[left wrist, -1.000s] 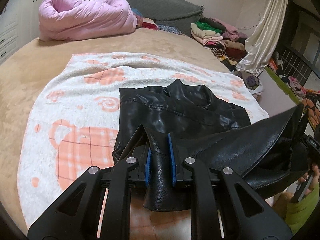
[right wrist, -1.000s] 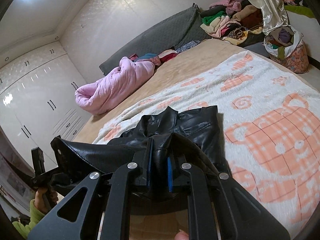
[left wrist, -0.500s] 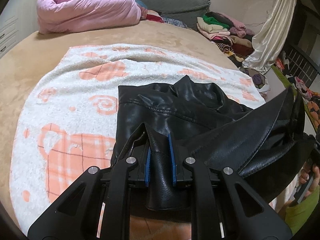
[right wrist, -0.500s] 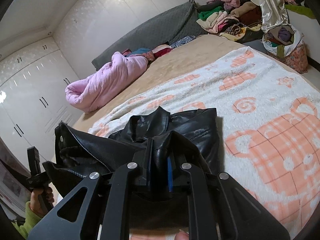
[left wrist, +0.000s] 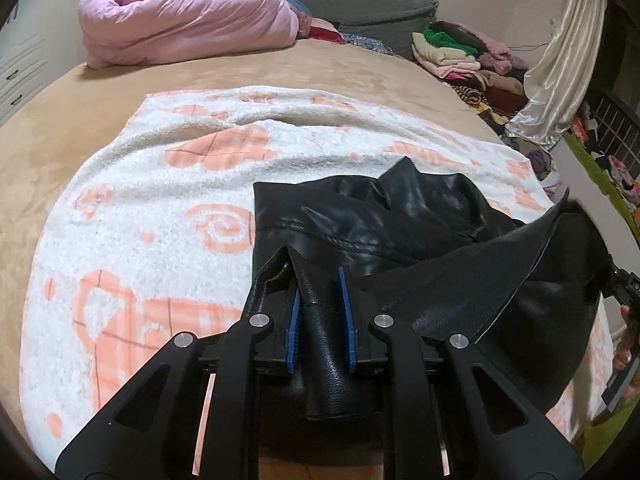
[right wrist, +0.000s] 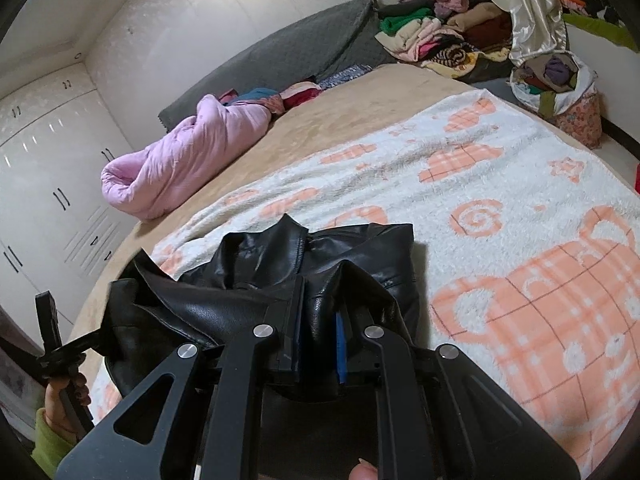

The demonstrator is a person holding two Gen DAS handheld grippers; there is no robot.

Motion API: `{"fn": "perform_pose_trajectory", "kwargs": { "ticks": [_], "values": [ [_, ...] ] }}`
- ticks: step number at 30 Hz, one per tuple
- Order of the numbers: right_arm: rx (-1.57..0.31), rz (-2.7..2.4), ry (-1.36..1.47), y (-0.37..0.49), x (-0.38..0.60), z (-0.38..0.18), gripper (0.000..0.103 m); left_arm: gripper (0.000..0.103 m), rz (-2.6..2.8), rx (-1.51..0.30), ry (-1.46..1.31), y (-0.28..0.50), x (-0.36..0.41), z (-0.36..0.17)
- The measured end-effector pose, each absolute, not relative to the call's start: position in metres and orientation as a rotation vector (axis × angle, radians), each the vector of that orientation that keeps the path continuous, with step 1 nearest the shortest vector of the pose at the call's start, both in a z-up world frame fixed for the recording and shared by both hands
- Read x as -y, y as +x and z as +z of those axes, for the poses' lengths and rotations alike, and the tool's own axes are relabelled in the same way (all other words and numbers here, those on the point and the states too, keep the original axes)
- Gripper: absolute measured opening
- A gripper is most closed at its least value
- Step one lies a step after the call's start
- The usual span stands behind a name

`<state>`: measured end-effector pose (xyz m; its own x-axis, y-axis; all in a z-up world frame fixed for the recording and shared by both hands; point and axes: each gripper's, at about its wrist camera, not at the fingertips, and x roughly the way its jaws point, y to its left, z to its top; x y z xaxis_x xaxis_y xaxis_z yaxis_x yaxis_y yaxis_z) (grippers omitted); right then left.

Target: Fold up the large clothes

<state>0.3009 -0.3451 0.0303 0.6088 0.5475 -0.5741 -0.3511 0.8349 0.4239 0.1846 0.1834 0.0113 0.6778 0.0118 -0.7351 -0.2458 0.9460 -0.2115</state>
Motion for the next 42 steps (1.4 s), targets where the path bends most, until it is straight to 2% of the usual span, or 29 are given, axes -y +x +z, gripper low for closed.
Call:
{"fn": "perform_pose_trajectory", "kwargs": {
  "ticks": [10,14,16,17,18,20,23,25,26,31,35,37,38,40,41,42],
  "values": [
    [-0.818,0.497,0.244,0.332,0.333,0.008,0.012,0.013,0.131,-0.849,-0.324,0.201,-0.194,-0.004],
    [-0.847,0.502,0.236,0.341,0.329,0.0,0.017,0.017,0.103,-0.839,-0.367,0.203,-0.2,-0.007],
    [-0.854,0.522,0.263,0.342,0.332,-0.003,0.024,0.022,0.082,-0.827,-0.391,0.201,-0.201,-0.006],
    [-0.852,0.535,0.275,0.341,0.333,-0.003,0.034,0.027,0.065,-0.815,-0.407,0.199,-0.201,-0.003],
    [-0.843,0.543,0.286,0.34,0.335,-0.001,0.05,0.031,0.054,-0.806,-0.42,0.197,-0.202,0.0],
    [-0.797,0.541,0.294,0.336,0.341,0.006,0.067,0.036,0.033,-0.776,-0.446,0.193,-0.203,0.008],
    [-0.744,0.547,0.316,0.332,0.352,0.018,0.068,0.042,0.021,-0.734,-0.461,0.185,-0.202,0.02],
    [-0.72,0.545,0.309,0.329,0.358,0.024,0.073,0.05,0.035,-0.706,-0.446,0.181,-0.201,0.027],
    [-0.714,0.54,0.297,0.328,0.358,0.026,0.073,0.057,0.079,-0.678,-0.411,0.176,-0.2,0.034],
    [-0.723,0.493,0.179,0.33,0.346,0.024,0.073,0.066,0.148,-0.672,-0.308,0.177,-0.2,0.039],
    [-0.769,0.463,0.073,0.339,0.329,0.012,0.073,0.069,0.145,-0.803,-0.238,0.204,-0.195,0.004],
    [-0.791,0.457,0.015,0.344,0.319,0.003,0.068,0.069,0.167,-0.832,-0.177,0.212,-0.189,-0.01],
    [-0.799,0.456,-0.006,0.346,0.316,-0.001,0.062,0.069,0.175,-0.836,-0.151,0.213,-0.187,-0.014],
    [-0.812,0.467,-0.046,0.351,0.308,-0.009,0.061,0.069,0.19,-0.833,-0.087,0.216,-0.179,-0.019],
    [-0.813,0.461,-0.071,0.353,0.304,-0.013,0.058,0.062,0.201,-0.82,-0.043,0.216,-0.174,-0.019],
    [-0.812,0.455,-0.097,0.355,0.3,-0.018,0.041,0.041,0.213,-0.81,-0.002,0.217,-0.169,-0.018]
  ]
}}
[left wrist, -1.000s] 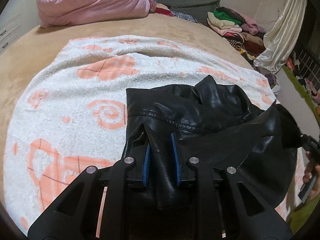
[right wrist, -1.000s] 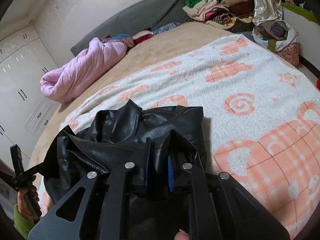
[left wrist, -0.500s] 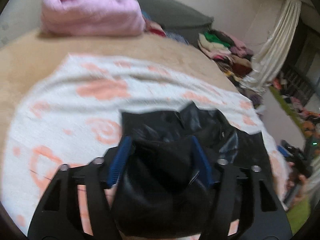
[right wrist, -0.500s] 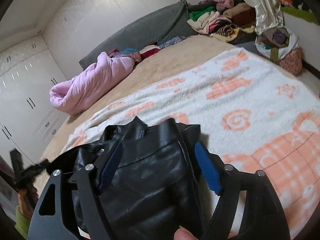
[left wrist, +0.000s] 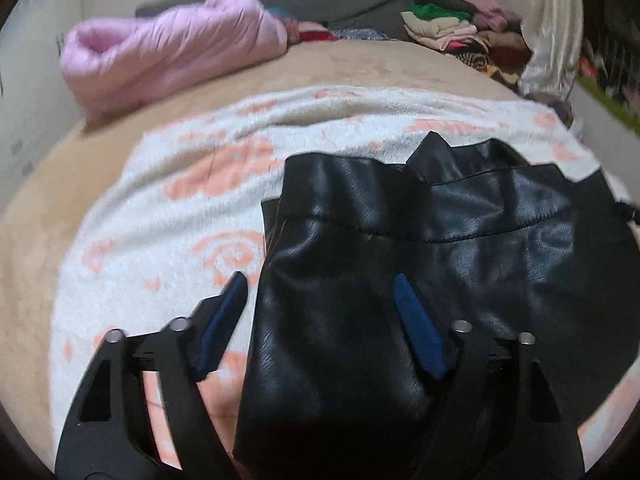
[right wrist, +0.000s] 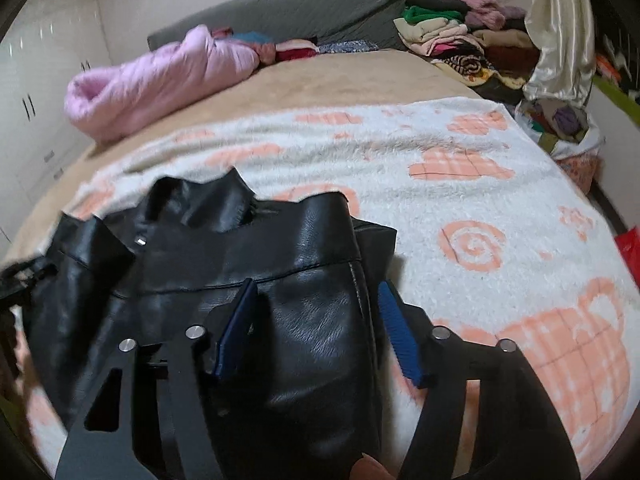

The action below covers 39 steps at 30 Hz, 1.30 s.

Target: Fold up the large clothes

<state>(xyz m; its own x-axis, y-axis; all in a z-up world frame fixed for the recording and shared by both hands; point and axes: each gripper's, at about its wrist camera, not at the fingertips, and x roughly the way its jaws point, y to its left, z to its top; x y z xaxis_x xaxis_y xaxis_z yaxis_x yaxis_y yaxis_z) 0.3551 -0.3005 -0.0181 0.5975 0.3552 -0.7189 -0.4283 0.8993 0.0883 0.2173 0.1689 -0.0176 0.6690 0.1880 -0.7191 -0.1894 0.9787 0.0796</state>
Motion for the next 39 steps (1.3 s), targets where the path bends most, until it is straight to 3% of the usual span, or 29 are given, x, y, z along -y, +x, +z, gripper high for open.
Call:
{"fn": "perform_pose_trajectory", "kwargs": {
  "ticks": [3,6,13,25,39],
  "values": [
    [-0.804,0.425,-0.129,0.355,0.299,-0.021,0.014,0.012,0.247,-0.781,0.012,0.217,-0.171,-0.012],
    [-0.733,0.435,-0.091,0.349,0.307,0.006,0.013,0.007,0.225,-0.745,-0.079,0.214,-0.184,0.006],
    [-0.623,0.442,0.07,0.369,0.323,0.045,0.012,0.006,0.212,-0.642,-0.108,0.233,-0.194,0.042],
    [-0.787,0.32,-0.016,0.415,0.297,-0.027,0.012,0.009,0.229,-0.797,-0.134,0.275,-0.211,-0.014],
    [-0.879,0.298,0.031,0.416,0.301,-0.056,0.023,0.018,0.278,-0.828,-0.062,0.272,-0.201,-0.036]
  ]
}}
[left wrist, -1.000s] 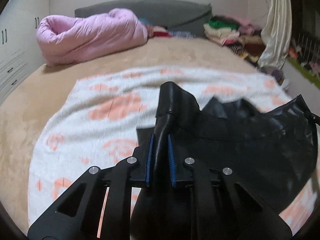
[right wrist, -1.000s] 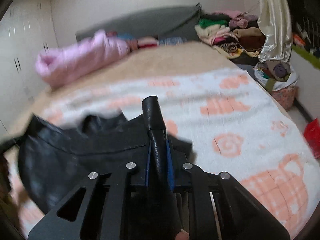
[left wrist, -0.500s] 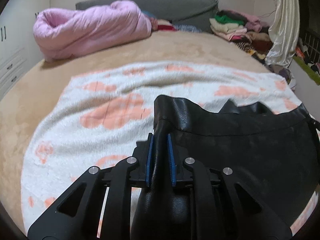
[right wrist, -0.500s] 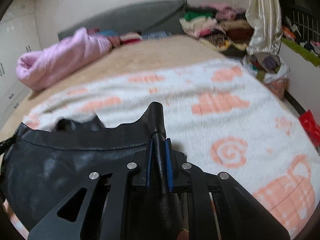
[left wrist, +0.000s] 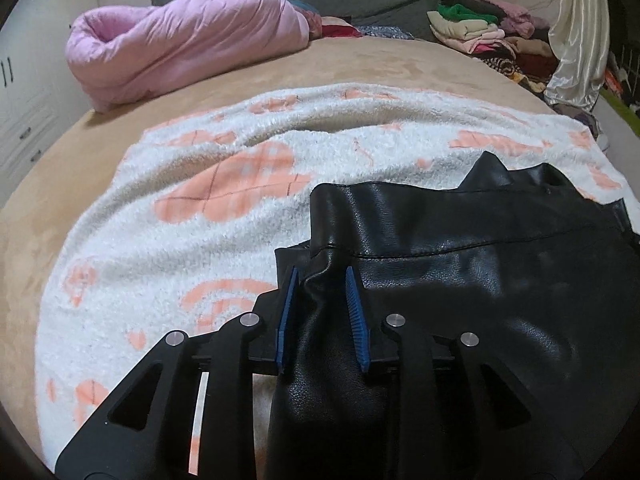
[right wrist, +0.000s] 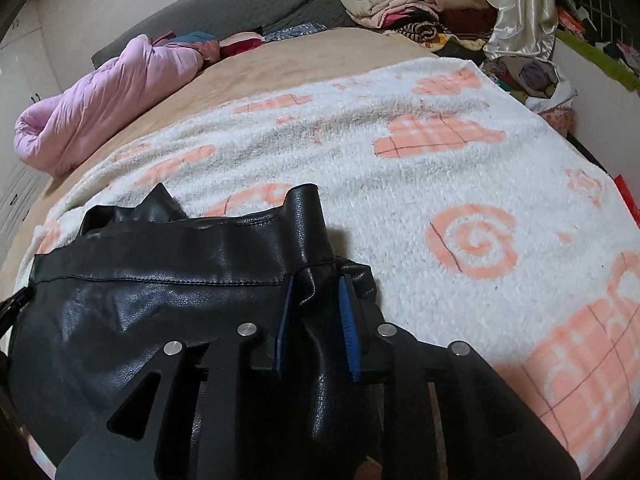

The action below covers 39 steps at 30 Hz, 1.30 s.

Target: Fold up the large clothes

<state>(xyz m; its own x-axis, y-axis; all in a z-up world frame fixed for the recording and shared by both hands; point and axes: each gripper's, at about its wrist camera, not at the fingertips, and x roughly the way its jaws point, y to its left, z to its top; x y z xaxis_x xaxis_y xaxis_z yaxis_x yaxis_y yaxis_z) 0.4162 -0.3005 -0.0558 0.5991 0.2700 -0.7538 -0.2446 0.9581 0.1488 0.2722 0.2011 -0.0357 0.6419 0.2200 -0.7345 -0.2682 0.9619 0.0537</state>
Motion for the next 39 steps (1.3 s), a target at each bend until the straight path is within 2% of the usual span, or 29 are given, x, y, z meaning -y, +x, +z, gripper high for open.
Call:
{"fn": "perform_pose_trajectory", "kwargs": {
  "ticks": [7,9,10,11,12,14,16,18,20,27,28,32,35,37,38,39],
  "values": [
    [-0.895,0.296,0.103,0.415,0.311,-0.056,0.03,0.021,0.308,-0.82,-0.009,0.269,-0.194,-0.033],
    [-0.896,0.293,0.113,0.414,0.313,-0.055,0.033,0.026,0.324,-0.819,0.017,0.268,-0.192,-0.032],
    [-0.899,0.286,0.118,0.413,0.315,-0.054,0.039,0.027,0.329,-0.818,0.024,0.268,-0.191,-0.031],
    [-0.902,0.266,0.114,0.412,0.316,-0.053,0.052,0.029,0.332,-0.818,0.03,0.267,-0.19,-0.03],
    [-0.908,0.241,0.116,0.411,0.319,-0.053,0.063,0.032,0.336,-0.819,0.035,0.266,-0.189,-0.03],
    [-0.909,0.254,0.162,0.41,0.327,-0.051,0.063,0.038,0.343,-0.817,0.039,0.265,-0.189,-0.028],
    [-0.911,0.264,0.201,0.408,0.335,-0.048,0.069,0.047,0.347,-0.812,0.028,0.262,-0.191,-0.025],
    [-0.911,0.274,0.213,0.403,0.341,-0.044,0.073,0.059,0.345,-0.811,0.019,0.261,-0.192,-0.023],
    [-0.906,0.287,0.215,0.395,0.344,-0.04,0.079,0.061,0.334,-0.807,0.004,0.257,-0.192,-0.02],
    [-0.919,0.389,0.187,0.364,0.344,-0.024,0.087,0.083,0.274,-0.783,-0.136,0.234,-0.201,-0.002],
    [-0.918,0.396,0.173,0.36,0.343,-0.022,0.088,0.084,0.256,-0.789,-0.169,0.229,-0.205,0.0],
    [-0.958,0.449,0.19,0.35,0.342,-0.025,0.089,0.09,0.164,-0.845,-0.297,0.22,-0.214,-0.007],
    [-1.016,0.466,0.223,0.348,0.347,-0.039,0.089,0.09,0.114,-0.91,-0.386,0.215,-0.215,-0.026],
    [-1.065,0.487,0.277,0.348,0.35,-0.053,0.084,0.09,0.105,-0.939,-0.411,0.213,-0.212,-0.039],
    [-1.077,0.513,0.313,0.348,0.353,-0.059,0.073,0.083,0.094,-0.943,-0.429,0.212,-0.211,-0.042],
    [-1.079,0.543,0.343,0.346,0.354,-0.061,0.06,0.066,0.063,-0.947,-0.467,0.211,-0.21,-0.045]
  ]
}}
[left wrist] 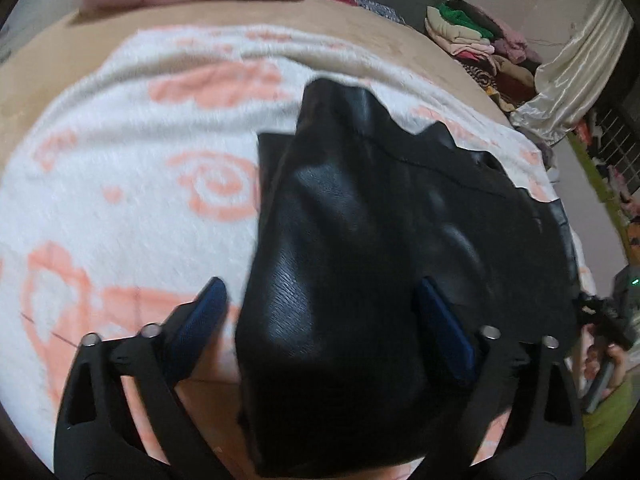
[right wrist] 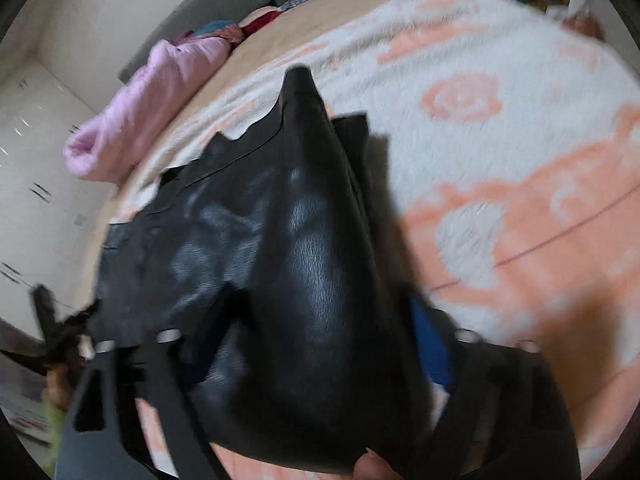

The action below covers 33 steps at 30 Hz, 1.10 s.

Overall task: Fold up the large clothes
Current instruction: 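Lay the jacket edge down and open both grippers over the bundle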

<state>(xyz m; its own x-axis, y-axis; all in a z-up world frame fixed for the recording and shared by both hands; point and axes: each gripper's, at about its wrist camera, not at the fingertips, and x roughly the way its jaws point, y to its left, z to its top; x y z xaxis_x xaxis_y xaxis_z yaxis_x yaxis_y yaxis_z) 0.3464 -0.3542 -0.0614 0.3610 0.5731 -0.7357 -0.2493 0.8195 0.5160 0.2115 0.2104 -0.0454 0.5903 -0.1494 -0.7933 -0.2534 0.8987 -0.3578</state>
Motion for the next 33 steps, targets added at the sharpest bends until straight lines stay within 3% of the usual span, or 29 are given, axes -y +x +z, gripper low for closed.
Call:
{"fn": "perform_pose_trajectory", "kwargs": {
  "ticks": [2,5,6,11,13,17,22,25,27,28,33],
  "values": [
    [-1.082,0.571,0.369,0.344,0.355,-0.061,0.05,0.061,0.058,-0.947,-0.488,0.209,-0.208,-0.046],
    [-1.07,0.581,0.358,0.337,0.356,-0.056,0.035,0.043,0.064,-0.946,-0.44,0.203,-0.196,-0.04],
    [-1.067,0.58,0.36,0.334,0.357,-0.054,0.034,0.038,0.067,-0.943,-0.429,0.2,-0.193,-0.038],
    [-1.081,0.553,0.33,0.311,0.362,-0.046,0.033,0.037,0.067,-0.951,-0.432,0.168,-0.185,-0.03],
    [-1.083,0.538,0.317,0.305,0.363,-0.044,0.036,0.037,0.068,-0.949,-0.432,0.156,-0.183,-0.031],
    [-1.058,0.45,0.216,0.3,0.357,-0.04,0.062,0.044,0.068,-0.948,-0.428,0.16,-0.186,-0.033],
    [-0.804,0.374,-0.028,0.26,0.331,0.015,0.067,0.056,0.047,-0.934,-0.481,0.166,-0.199,-0.035],
    [-0.729,0.521,-0.039,0.231,0.292,0.037,0.065,0.061,0.05,-0.917,-0.475,0.174,-0.203,-0.031],
    [-0.732,0.613,-0.077,0.214,0.258,0.038,0.046,0.067,0.049,-0.91,-0.495,0.179,-0.206,-0.031],
    [-0.743,0.647,-0.102,0.204,0.238,0.035,0.042,0.067,0.045,-0.911,-0.506,0.183,-0.209,-0.032],
    [-0.821,0.657,-0.169,0.193,0.189,0.004,0.041,0.068,0.058,-0.933,-0.532,0.191,-0.22,-0.039]
  ]
}}
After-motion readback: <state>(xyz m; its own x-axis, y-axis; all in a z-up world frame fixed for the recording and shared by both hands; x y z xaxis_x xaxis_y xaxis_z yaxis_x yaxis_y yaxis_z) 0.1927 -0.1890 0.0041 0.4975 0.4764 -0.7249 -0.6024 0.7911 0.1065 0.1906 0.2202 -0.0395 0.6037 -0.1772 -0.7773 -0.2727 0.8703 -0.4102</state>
